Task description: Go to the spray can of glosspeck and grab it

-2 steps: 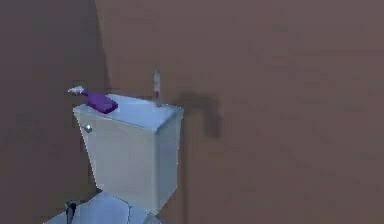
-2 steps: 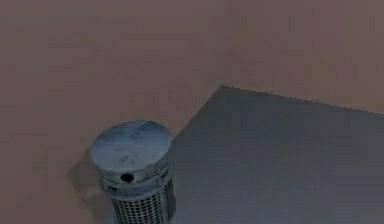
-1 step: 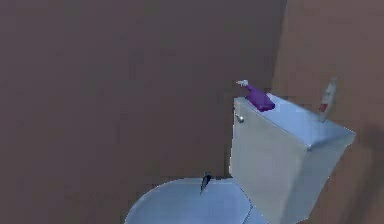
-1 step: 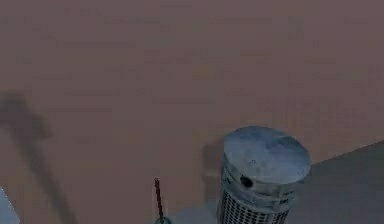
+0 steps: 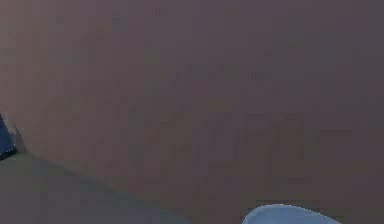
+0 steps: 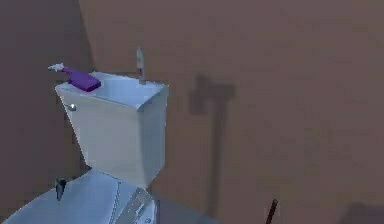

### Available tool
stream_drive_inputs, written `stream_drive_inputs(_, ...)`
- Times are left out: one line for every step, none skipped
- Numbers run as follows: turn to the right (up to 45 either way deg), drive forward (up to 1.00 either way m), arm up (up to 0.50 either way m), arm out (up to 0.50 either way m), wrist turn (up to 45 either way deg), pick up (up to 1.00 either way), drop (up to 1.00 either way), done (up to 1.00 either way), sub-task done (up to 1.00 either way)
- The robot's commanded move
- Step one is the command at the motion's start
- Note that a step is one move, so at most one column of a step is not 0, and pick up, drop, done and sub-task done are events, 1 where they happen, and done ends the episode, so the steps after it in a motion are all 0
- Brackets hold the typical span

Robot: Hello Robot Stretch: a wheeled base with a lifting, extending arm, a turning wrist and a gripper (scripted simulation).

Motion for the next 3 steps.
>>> stream_drive_inputs(-39.0,0.00,0.00,0.00,0.0,0.00,0.00,0.00,0.00)
stream_drive_inputs(-3.0,0.00,0.00,0.00,0.0,0.00,0.00,0.00,0.00)
stream_drive_inputs(45.0,0.00,0.00,0.00,0.0,0.00,0.00,0.00,0.00)
